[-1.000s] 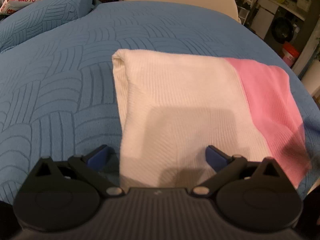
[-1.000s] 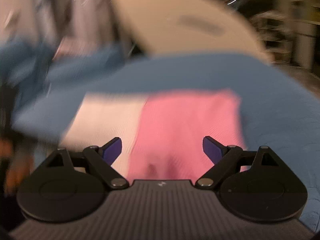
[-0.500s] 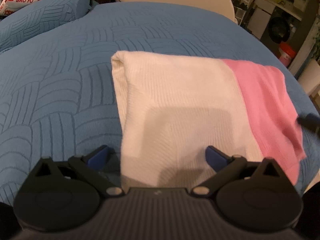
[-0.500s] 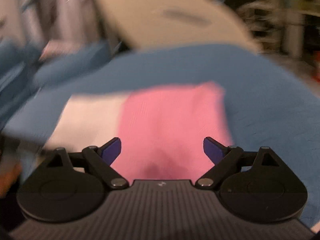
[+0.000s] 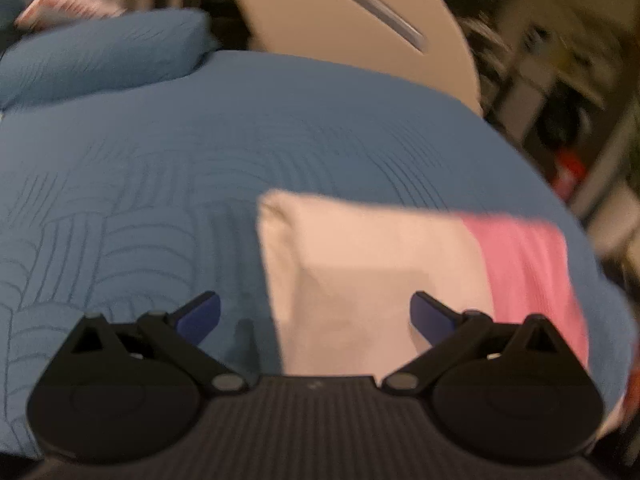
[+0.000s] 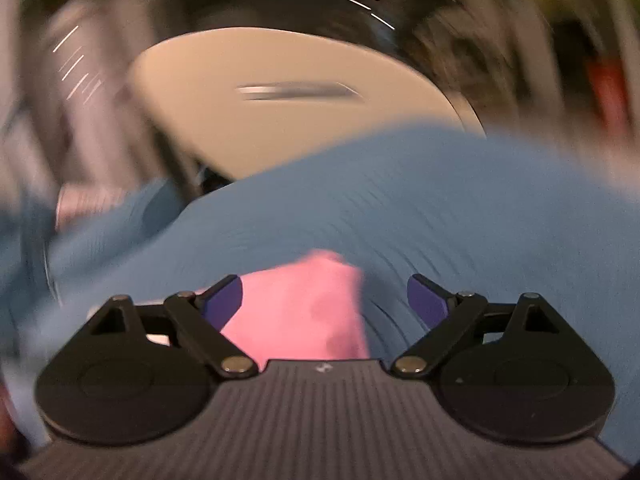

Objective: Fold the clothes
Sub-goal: 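Grasp the white garment end with the left gripper and lift it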

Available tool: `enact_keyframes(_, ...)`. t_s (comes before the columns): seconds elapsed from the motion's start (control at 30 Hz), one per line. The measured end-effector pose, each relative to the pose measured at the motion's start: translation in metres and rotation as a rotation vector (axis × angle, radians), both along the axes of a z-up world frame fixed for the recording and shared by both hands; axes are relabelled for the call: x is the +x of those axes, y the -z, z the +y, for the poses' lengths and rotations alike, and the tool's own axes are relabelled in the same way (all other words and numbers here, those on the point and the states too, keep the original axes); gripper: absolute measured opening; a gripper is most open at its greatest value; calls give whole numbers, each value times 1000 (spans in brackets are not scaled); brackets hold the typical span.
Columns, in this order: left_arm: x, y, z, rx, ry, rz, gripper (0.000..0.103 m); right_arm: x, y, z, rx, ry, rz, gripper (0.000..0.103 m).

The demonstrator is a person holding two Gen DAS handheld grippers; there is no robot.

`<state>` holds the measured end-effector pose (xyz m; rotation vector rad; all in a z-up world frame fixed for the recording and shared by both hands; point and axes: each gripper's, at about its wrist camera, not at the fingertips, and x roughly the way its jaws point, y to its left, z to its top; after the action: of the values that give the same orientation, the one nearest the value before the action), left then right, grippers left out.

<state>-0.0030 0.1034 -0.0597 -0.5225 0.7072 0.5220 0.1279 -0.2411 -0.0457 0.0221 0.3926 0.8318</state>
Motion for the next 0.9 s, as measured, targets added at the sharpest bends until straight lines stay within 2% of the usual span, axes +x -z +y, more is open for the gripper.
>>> enact_keyframes(0.07,5,5,22,-57,4,-5,102,-57,-10,18,-73,-144,-150,92)
enact_keyframes(0.13,10,13,43,-139,2,-14,102,-118,-13,37,-133,-275,-233,92)
enact_keyframes(0.2,7,25,61,-276,-26,-72,103,-186,-7,60,-232,-414,-344,92)
enact_keyframes(0.33,0,33,70,-394,-31,-152,103,-259,15,81,-362,-550,-612,92)
enact_keyframes(0.43,-7,42,78,-537,-47,-229,103,-290,42,93,-449,-577,-782,92)
enact_keyframes(0.5,-12,55,87,-698,-66,-306,103,-297,55,103,-518,-580,-802,92)
enact_keyframes(0.57,-12,65,90,-783,-75,-335,103,-297,65,110,-565,-568,-771,92)
enact_keyframes(0.63,-9,68,90,-789,-75,-333,103,-293,64,113,-559,-548,-717,92)
enact_keyframes(0.73,-1,67,85,-750,-49,-313,103,-294,63,118,-541,-504,-680,92)
enact_keyframes(0.83,4,68,80,-733,-18,-303,102,-292,63,116,-541,-476,-696,92)
enact_keyframes(0.9,3,69,82,-744,-23,-310,97,-296,61,115,-541,-469,-712,92)
